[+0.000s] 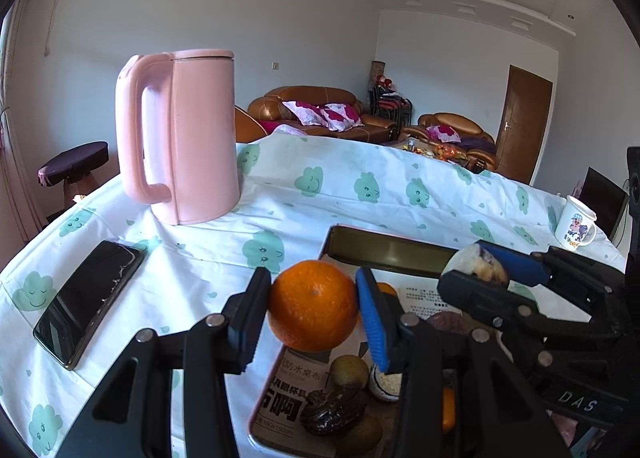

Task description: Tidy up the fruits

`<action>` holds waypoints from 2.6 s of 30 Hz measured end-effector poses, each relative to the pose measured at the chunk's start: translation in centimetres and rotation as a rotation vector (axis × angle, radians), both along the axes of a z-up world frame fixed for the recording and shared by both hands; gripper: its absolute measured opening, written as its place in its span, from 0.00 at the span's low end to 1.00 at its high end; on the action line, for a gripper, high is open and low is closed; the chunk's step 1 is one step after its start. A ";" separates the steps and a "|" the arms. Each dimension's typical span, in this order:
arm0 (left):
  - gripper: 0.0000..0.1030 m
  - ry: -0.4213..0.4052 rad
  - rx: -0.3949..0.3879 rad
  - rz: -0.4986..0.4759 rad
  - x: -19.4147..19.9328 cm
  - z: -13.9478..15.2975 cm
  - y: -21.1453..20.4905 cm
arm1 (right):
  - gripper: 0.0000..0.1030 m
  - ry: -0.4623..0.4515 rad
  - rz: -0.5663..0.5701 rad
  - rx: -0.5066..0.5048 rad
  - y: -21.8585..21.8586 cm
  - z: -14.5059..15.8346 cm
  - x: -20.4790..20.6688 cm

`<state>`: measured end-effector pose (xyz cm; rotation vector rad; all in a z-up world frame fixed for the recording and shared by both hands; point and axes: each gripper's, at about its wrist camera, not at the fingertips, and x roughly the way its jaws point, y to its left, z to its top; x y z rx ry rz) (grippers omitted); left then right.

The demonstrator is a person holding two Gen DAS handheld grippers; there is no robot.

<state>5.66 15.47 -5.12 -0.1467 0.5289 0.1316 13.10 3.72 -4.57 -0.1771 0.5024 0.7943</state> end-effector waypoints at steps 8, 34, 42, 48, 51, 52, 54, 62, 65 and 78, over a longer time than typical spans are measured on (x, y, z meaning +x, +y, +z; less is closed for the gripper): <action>0.45 0.007 0.009 -0.008 0.0 -0.2 0.1 | 0.43 0.045 0.006 -0.037 1.2 -1.4 1.0; 0.96 -0.059 0.023 0.003 -2.0 1.7 -0.3 | 0.67 0.056 -0.058 0.043 -3.0 0.0 0.8; 0.96 -0.095 0.031 -0.027 -3.2 3.1 -1.8 | 0.69 0.049 -0.127 0.084 -5.9 1.1 0.4; 0.97 -0.109 0.039 -0.028 -3.7 3.4 -2.3 | 0.70 0.022 -0.150 0.084 -6.8 1.7 -0.6; 0.97 -0.111 0.038 -0.029 -3.9 3.5 -2.5 | 0.70 0.005 -0.155 0.089 -7.2 2.1 -1.2; 0.97 -0.111 0.039 -0.031 -4.0 3.6 -2.7 | 0.70 0.002 -0.158 0.091 -7.3 2.3 -1.4; 0.97 -0.113 0.041 -0.031 -4.2 3.7 -2.8 | 0.71 -0.005 -0.161 0.099 -7.5 2.5 -1.6; 1.00 -0.117 0.040 -0.033 -4.3 3.8 -3.0 | 0.74 -0.020 -0.169 0.108 -8.1 2.8 -2.4; 1.00 -0.117 0.039 -0.035 -4.4 3.8 -3.1 | 0.74 -0.019 -0.175 0.112 -8.4 2.8 -2.4; 1.00 -0.119 0.041 -0.038 -4.3 3.8 -3.3 | 0.75 -0.022 -0.189 0.134 -9.2 3.1 -2.6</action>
